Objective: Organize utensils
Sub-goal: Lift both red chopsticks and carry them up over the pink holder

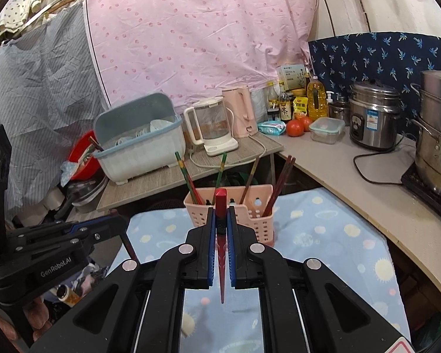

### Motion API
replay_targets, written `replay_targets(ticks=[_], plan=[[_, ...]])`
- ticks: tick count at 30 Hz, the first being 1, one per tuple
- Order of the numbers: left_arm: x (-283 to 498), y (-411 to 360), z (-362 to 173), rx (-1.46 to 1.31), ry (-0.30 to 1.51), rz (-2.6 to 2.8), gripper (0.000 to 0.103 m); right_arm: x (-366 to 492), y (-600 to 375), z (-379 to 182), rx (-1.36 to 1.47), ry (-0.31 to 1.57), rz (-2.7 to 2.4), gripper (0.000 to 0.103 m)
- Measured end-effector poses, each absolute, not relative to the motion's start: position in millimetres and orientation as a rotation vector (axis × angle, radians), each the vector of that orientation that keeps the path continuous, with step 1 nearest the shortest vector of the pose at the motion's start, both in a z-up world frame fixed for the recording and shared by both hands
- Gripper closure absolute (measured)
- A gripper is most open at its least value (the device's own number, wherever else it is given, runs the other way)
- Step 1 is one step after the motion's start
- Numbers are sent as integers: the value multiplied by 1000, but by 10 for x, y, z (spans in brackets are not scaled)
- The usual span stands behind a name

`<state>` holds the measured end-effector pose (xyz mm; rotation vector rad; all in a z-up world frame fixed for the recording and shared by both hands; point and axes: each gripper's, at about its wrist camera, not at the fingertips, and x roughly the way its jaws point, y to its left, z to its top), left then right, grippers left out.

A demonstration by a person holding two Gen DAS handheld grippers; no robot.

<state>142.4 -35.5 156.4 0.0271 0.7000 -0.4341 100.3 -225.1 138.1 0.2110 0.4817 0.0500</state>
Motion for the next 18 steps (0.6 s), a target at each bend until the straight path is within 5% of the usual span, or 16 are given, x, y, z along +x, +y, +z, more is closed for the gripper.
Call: replay_targets(ticks=[18], plan=[[2278,-529,2591,27,478,-371,96,2101,-2489,2113,269,366,38,96]])
